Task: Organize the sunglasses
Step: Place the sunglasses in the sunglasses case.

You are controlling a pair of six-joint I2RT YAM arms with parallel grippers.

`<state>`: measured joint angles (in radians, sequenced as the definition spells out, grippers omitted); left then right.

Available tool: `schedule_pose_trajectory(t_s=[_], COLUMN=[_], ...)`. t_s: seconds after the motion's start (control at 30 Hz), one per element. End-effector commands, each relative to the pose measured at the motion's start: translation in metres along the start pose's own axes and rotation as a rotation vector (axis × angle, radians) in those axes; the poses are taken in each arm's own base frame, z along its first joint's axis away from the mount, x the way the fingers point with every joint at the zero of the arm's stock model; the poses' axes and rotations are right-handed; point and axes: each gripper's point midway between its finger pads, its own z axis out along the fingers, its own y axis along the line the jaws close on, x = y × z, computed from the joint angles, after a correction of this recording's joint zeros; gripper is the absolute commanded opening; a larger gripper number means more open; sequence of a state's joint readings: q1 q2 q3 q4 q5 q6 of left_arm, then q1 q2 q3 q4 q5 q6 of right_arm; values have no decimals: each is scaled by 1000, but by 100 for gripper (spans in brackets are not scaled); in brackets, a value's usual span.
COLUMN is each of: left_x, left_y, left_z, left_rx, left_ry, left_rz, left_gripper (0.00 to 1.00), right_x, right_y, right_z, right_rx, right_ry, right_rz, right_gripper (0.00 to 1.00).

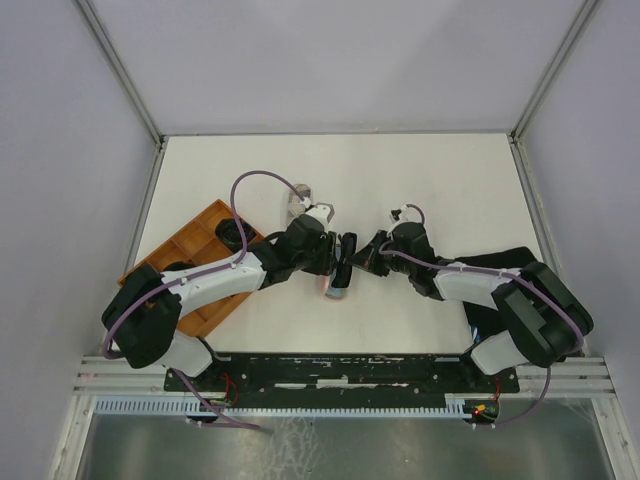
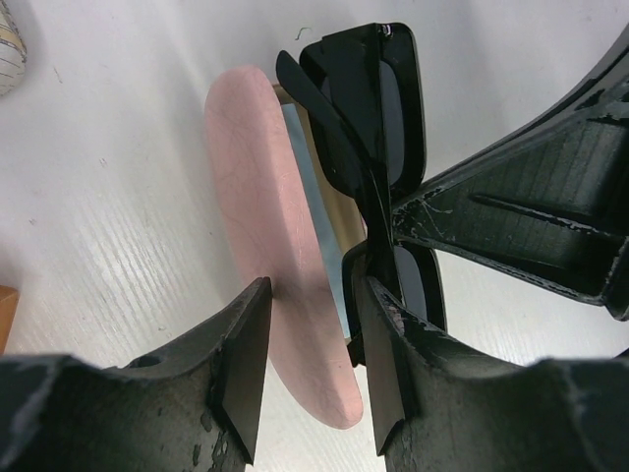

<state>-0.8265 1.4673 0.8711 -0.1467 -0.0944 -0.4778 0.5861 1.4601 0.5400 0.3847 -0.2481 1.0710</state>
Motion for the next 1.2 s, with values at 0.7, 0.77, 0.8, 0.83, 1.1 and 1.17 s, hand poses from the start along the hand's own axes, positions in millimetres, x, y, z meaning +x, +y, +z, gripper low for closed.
schedule_pose_trajectory(t_s=[0.7, 0.77, 0.8, 0.83, 1.1, 1.17], left_x=[-17, -16, -16, -16, -18, -18], left_y=[-12, -12, -12, -12, -13, -14], left_z=[0, 0, 0, 0, 0, 0], left_rx=[36, 37, 37, 37, 39, 40], left_ry=[-52, -50, -49, -50, -50, -48], left_rz=[-23, -23, -23, -23, -23, -23], left_gripper=[48, 48, 48, 48, 48, 48], right_x=[3, 3, 4, 4, 7, 7], right_y=[11, 13, 12, 12, 13, 12], right_z=[32, 34, 35, 35, 38, 39], right_rx=[-112, -120, -122, -122, -141, -136], right_ry=[44, 47, 50, 53, 67, 70], right_rz=[-7, -7, -7, -5, -1, -4], right_gripper=[0, 0, 0, 0, 0, 0])
